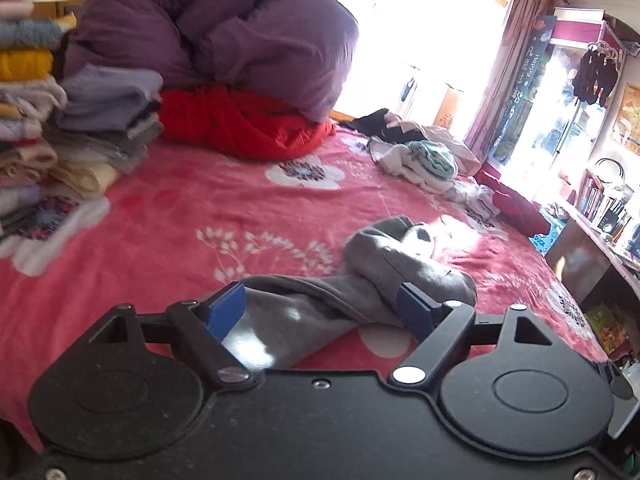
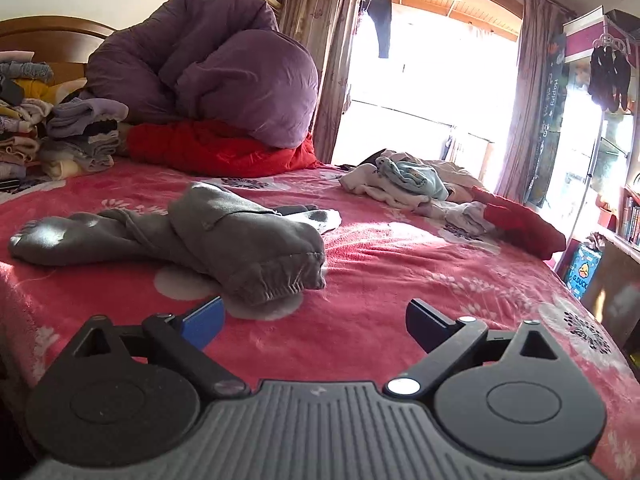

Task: Fold clothes
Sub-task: 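Grasp the other sweatpants cuff with the right gripper while the left gripper holds its cuff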

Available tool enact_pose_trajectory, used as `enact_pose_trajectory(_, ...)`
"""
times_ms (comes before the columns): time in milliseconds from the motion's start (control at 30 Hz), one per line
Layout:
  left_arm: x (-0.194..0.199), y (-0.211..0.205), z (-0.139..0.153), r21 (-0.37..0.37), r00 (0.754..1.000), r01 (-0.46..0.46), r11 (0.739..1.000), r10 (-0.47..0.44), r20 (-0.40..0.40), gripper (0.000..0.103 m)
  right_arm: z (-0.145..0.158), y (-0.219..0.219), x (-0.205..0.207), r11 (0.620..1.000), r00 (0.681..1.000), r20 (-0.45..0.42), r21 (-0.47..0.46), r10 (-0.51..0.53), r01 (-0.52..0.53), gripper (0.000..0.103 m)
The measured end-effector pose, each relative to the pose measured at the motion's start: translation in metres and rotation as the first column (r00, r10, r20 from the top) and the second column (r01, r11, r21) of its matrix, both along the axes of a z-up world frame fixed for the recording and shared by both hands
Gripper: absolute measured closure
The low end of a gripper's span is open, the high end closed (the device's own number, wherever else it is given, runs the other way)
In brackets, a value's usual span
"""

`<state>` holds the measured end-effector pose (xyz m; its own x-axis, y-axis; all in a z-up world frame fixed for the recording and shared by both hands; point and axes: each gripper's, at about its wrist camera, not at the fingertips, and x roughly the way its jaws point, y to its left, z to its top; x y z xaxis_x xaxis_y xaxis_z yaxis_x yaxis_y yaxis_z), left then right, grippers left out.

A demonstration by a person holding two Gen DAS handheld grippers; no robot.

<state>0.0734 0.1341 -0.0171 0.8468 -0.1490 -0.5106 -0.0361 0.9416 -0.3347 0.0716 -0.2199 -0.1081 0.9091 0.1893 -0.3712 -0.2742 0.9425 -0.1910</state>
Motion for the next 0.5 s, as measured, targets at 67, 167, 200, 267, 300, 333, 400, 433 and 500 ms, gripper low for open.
enact_pose_trajectory(67,0.016,-0.003,-0.018,-0.06,1.0,0.006,0.998,-0.007,-0.012,0.02,-0.005,0.001,-0.001,1.0,1.0,0.009,-0.026,-0.018,0.018,0.007)
enact_pose_trajectory(167,0.042,-0.013,-0.041,-0.109,0.999,0.032,0.994,-0.036,-0.028,0.02,-0.028,0.001,-0.001,0.995,0.999,0.026,-0.087,-0.038,0.04,0.01)
enact_pose_trajectory(200,0.051,-0.016,-0.048,-0.123,0.998,0.041,0.992,-0.045,-0.032,0.02,-0.034,0.004,0.004,0.992,0.999,0.016,-0.118,-0.046,0.048,0.02)
enact_pose_trajectory(267,0.07,-0.022,-0.055,-0.11,0.998,0.049,0.993,-0.052,-0.024,0.02,-0.037,0.014,0.011,0.985,0.999,0.046,-0.171,-0.024,0.031,0.042)
enact_pose_trajectory(300,0.08,-0.021,-0.058,-0.129,0.998,0.05,0.99,-0.053,-0.018,0.02,-0.038,0.021,0.012,0.979,0.996,0.086,-0.202,0.003,0.015,0.042)
enact_pose_trajectory(333,0.09,-0.021,-0.062,-0.148,0.998,0.052,0.988,-0.054,-0.011,0.02,-0.041,0.027,0.014,0.971,0.993,0.111,-0.238,0.029,-0.002,0.042)
enact_pose_trajectory(400,0.111,-0.019,-0.069,-0.185,0.998,0.055,0.981,-0.056,0.001,0.02,-0.048,0.04,0.02,0.952,0.988,0.135,-0.306,0.079,-0.034,0.042)
enact_pose_trajectory(433,0.119,-0.018,-0.071,-0.201,0.998,0.063,0.978,-0.063,0.007,0.02,-0.051,0.047,0.025,0.941,0.984,0.145,-0.335,0.101,-0.047,0.042)
enact_pose_trajectory(500,0.132,-0.014,-0.075,-0.205,0.997,0.081,0.975,-0.079,0.018,0.02,-0.059,0.061,0.033,0.914,0.974,0.166,-0.398,0.153,-0.076,0.037)
